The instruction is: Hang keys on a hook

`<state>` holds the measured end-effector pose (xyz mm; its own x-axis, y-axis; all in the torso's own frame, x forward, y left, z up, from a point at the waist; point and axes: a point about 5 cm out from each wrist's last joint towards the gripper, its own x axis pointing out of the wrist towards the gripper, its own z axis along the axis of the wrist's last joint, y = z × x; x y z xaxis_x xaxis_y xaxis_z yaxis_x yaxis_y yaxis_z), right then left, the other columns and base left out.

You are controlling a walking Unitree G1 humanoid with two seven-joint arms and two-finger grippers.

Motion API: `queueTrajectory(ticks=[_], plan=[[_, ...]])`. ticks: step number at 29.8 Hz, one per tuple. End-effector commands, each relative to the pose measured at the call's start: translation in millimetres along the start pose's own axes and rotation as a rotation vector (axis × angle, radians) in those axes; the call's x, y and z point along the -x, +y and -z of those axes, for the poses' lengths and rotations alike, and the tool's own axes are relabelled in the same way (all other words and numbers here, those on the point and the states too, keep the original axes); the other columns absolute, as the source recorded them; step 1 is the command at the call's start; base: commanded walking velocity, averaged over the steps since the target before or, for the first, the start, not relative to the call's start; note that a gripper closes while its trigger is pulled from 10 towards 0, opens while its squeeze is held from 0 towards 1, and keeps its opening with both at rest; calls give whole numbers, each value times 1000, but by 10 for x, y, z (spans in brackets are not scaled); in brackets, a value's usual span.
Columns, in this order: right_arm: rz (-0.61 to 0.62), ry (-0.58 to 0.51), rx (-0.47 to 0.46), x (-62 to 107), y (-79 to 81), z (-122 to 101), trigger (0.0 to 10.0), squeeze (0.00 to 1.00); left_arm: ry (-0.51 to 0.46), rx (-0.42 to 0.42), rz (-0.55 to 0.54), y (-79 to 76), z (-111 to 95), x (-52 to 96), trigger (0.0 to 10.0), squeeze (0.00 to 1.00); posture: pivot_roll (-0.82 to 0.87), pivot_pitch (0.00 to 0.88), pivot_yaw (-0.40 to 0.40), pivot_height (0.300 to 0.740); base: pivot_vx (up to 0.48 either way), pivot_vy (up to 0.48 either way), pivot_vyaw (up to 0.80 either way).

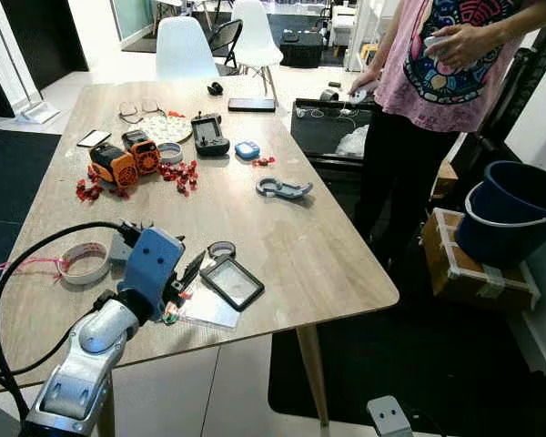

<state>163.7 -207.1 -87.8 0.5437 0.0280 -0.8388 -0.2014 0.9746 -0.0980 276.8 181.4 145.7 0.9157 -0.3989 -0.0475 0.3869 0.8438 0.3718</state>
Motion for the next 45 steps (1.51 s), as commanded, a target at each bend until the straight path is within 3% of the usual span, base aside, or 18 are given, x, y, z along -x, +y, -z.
queueTrajectory(ticks=[1,4,5,10,15,24,34,39,45], plan=[[1,22,0,12,-10,58,10000,0,50,10,18,-74,100,7,10000,0,47,67,-26,740,0,0,0],[0,23,1,14,-10,64,10000,0,90,3,24,-101,150,4,10000,0,47,67,-28,740,0,0,0],[-1,24,2,13,-8,64,10000,0,146,-18,9,-122,215,-22,10000,0,46,67,-28,740,0,0,0],[-1,22,0,11,-1,58,10000,0,194,-34,4,-131,285,-28,10000,0,45,68,-25,740,0,0,0],[-1,22,-2,9,7,59,10000,0,251,-74,72,-129,383,56,10000,0,48,67,-24,740,0,0,0],[-2,25,-3,10,15,68,10000,0,303,-67,64,-3,478,174,10000,0,50,71,-23,740,0,0,0],[0,25,-4,11,11,69,10000,0,307,-9,67,91,499,242,10000,0,47,68,-21,740,0,0,0],[1,29,-3,14,0,78,10000,0,288,30,155,89,494,320,10000,0,46,69,-24,740,0,0,0],[2,29,-3,15,-7,79,10000,0,289,38,172,72,492,340,10000,0,46,66,-26,740,0,0,0]])
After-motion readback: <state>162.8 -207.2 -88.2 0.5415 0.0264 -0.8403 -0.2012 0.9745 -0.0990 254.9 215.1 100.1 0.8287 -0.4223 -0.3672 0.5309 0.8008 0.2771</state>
